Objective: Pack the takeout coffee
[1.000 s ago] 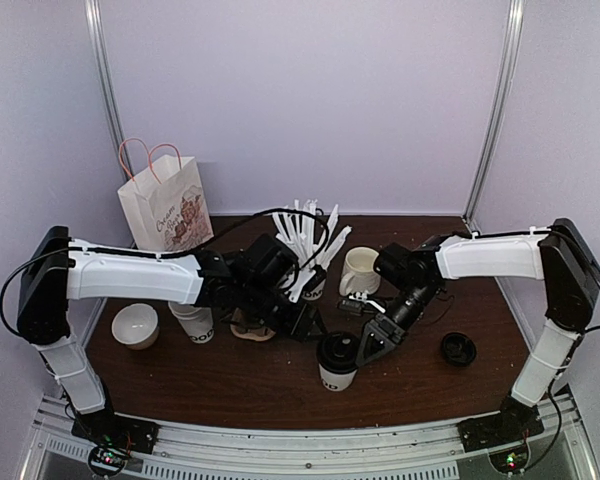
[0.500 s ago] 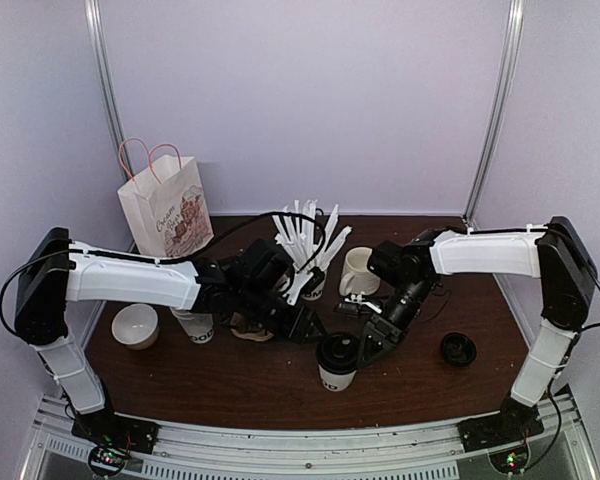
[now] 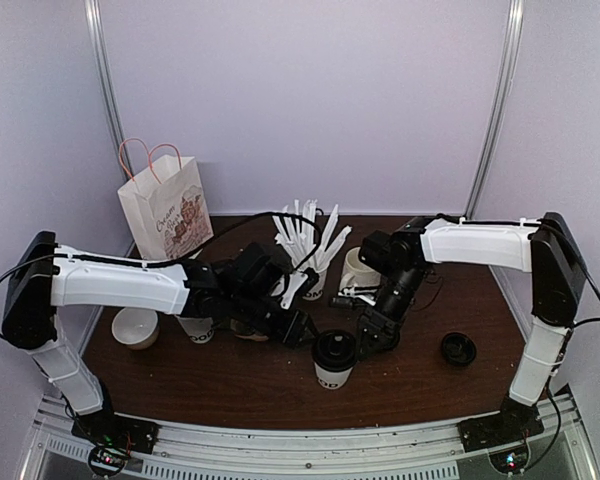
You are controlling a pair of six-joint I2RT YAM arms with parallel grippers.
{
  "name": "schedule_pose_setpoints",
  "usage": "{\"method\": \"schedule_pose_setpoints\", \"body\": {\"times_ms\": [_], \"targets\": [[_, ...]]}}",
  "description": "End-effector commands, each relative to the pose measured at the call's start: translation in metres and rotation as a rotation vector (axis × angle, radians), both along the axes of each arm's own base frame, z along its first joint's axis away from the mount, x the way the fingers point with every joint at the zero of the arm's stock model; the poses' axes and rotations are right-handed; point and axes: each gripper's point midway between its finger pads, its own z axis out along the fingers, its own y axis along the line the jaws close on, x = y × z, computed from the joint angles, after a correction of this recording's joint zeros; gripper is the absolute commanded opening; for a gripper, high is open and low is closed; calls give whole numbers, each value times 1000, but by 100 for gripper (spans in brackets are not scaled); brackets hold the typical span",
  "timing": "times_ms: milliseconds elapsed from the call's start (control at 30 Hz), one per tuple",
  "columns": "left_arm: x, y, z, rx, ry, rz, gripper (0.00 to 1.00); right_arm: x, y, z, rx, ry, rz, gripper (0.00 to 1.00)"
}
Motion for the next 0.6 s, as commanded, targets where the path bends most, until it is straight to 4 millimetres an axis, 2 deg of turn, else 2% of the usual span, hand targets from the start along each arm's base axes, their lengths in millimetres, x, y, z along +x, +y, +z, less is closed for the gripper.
{"method": "schedule_pose_setpoints", "body": {"times_ms": [0,167,333,467,567], "targets": [[-13,7,5,54,-57,-80,46,19,8,8,57,-127,67,55],[-4,-5,48,-51,-167,-87,53,13,5,48,135,-176,106,59],[5,0,80,-90,-279,-72,59,17,-3,74,156,-287,162,60],[13,12,94,-71,-365,-43,62,34,-10,79,118,-426,175,62],[21,21,102,-53,-414,3,62,38,-11,83,124,-487,214,63]]}}
